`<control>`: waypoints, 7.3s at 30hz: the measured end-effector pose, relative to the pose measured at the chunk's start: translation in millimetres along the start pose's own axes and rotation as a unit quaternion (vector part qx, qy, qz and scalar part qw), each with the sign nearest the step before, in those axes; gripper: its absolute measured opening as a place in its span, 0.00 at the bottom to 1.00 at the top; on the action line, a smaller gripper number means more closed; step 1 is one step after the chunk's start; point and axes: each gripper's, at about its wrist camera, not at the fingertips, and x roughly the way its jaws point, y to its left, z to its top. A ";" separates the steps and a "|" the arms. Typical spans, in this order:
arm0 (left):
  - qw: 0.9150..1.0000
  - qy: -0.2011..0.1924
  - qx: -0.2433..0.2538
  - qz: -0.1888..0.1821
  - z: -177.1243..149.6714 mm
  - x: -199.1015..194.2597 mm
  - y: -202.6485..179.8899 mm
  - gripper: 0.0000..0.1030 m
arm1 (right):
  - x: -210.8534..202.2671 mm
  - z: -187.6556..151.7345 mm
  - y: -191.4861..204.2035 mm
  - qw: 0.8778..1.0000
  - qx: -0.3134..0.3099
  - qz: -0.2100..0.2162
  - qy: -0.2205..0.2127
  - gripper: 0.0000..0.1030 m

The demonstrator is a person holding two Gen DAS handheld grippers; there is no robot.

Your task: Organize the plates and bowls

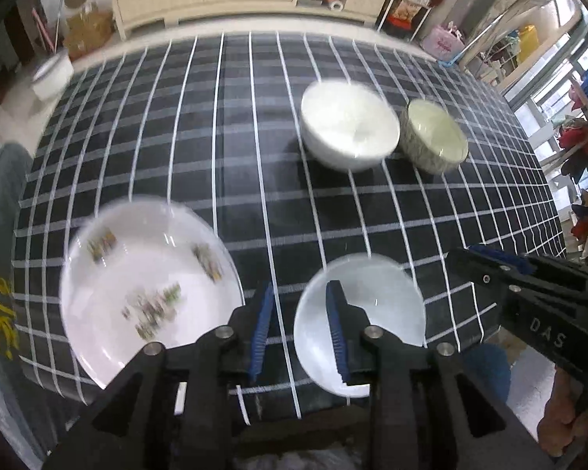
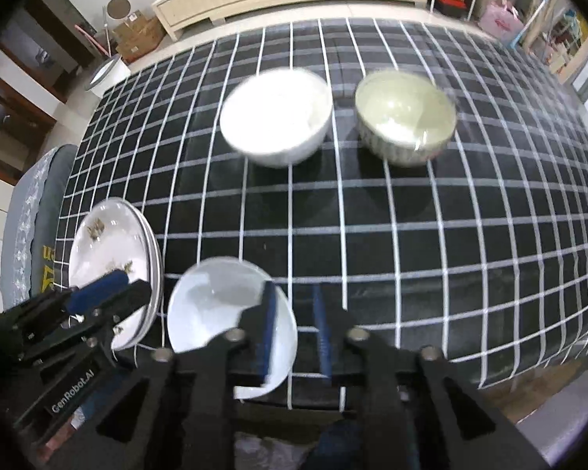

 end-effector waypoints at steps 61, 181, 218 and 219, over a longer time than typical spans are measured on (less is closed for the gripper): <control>0.997 0.073 0.008 -0.017 172.3 145.8 1.2 0.08 | 116.2 146.1 -47.1 0.998 0.036 -0.009 0.053 0.12; 0.998 -0.005 0.039 -0.053 60.3 -28.7 -67.0 0.27 | -50.7 27.4 -65.3 0.998 0.037 -0.026 -0.031 0.52; 0.995 0.069 0.074 -0.007 174.0 157.9 -123.6 0.12 | 78.3 129.4 -170.7 0.997 0.070 -0.033 0.025 0.13; 0.995 0.070 0.076 -0.010 173.0 158.8 -122.5 0.10 | 79.0 128.8 -172.2 0.997 0.070 -0.038 0.024 0.12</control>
